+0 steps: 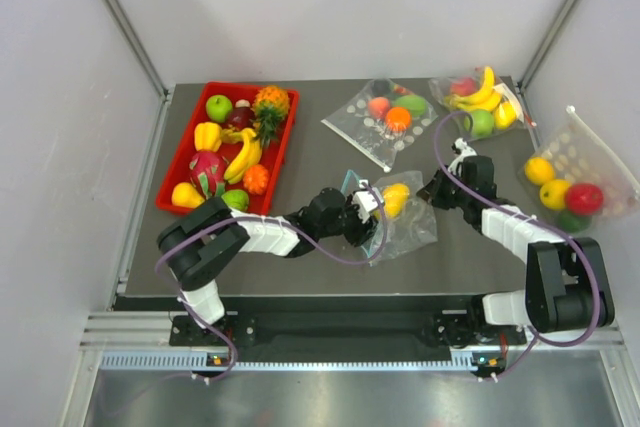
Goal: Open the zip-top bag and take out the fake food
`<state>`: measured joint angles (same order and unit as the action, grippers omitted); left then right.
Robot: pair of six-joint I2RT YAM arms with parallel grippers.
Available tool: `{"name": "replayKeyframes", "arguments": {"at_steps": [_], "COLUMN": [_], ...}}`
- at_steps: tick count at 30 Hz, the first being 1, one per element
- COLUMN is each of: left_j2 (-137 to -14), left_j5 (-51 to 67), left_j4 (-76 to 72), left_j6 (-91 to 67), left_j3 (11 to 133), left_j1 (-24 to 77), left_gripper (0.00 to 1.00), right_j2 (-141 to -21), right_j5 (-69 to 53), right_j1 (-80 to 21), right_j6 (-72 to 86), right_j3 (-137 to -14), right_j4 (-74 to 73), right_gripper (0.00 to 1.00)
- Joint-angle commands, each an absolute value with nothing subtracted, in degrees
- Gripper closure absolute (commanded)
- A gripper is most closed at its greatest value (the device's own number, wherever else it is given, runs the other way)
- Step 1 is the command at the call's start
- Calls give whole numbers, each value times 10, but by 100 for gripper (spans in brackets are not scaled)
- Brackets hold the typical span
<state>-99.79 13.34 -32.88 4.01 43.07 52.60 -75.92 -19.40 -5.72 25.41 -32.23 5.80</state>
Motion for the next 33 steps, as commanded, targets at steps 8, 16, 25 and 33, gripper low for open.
{"name": "replayKeyframes", "arguments": {"at_steps": [8,16,25,33], "left_j2": [-1048,-1084,-1121,-1154], "left_j5": [110,127,133,127], "left_j4": [-424,-413,-406,-424], "left_j6": [66,74,81,68], "left_j3": [480,514,541,561], "left_j1": [526,526,525,525], "left_gripper": [42,40,39,41], "right_j2": [-751,-803,-806,-804], "right_j5": [-228,-212,-209,-209], "right_j1": [-71,-98,-105,-118], "right_j6": [211,221,218,218], "right_j3": [-351,-356,-350,-347], "right_j4": [26,47,46,46], "right_gripper": [44,83,96,98]}}
